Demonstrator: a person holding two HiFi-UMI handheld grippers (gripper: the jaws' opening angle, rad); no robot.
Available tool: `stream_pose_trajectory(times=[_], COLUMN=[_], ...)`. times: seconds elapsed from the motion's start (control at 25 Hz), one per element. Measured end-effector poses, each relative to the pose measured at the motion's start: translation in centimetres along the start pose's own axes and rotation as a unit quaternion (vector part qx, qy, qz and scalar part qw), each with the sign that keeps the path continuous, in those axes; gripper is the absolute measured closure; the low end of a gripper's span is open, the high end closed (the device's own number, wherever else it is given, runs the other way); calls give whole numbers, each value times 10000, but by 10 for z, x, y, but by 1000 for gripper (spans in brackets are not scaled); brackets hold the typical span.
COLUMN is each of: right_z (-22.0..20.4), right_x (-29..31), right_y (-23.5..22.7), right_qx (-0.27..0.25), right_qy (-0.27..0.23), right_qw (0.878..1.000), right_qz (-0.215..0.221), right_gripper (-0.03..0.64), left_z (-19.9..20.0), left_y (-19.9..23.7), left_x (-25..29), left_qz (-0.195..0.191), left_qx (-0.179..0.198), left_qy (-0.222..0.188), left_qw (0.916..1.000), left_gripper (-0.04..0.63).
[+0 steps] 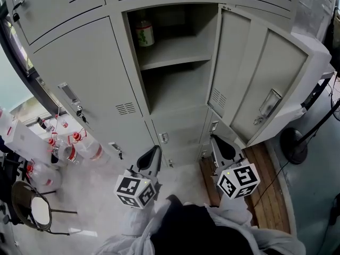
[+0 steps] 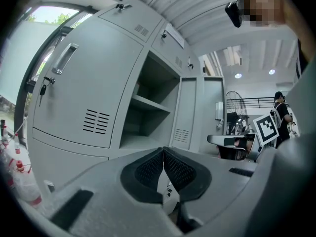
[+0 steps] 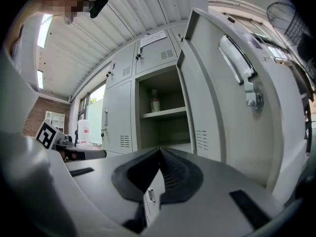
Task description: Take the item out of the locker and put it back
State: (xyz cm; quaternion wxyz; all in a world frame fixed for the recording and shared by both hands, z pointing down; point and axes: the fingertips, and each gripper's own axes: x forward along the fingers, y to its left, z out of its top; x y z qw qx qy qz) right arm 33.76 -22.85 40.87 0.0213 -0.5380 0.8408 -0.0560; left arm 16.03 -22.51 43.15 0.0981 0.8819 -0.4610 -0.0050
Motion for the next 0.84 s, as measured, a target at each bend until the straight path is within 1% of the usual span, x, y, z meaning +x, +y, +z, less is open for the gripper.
stream_pose_trajectory(times=[0.6, 0.84], right_z=[-4, -3], right_x=[3, 3], right_y=[-2, 0], right_qx=[-28, 146], right_qy=[95, 49], right_qw=[9999, 9999], right_qz=[-20, 72], right_gripper=[618, 618], left_z=[-3, -3], left_y=[-1, 0], left_x=[3, 3], left_qz=[-7, 7], left_qx=[12, 9], left_qy=[73, 72], left_qw=[10000, 10000], left_gripper=[586, 586])
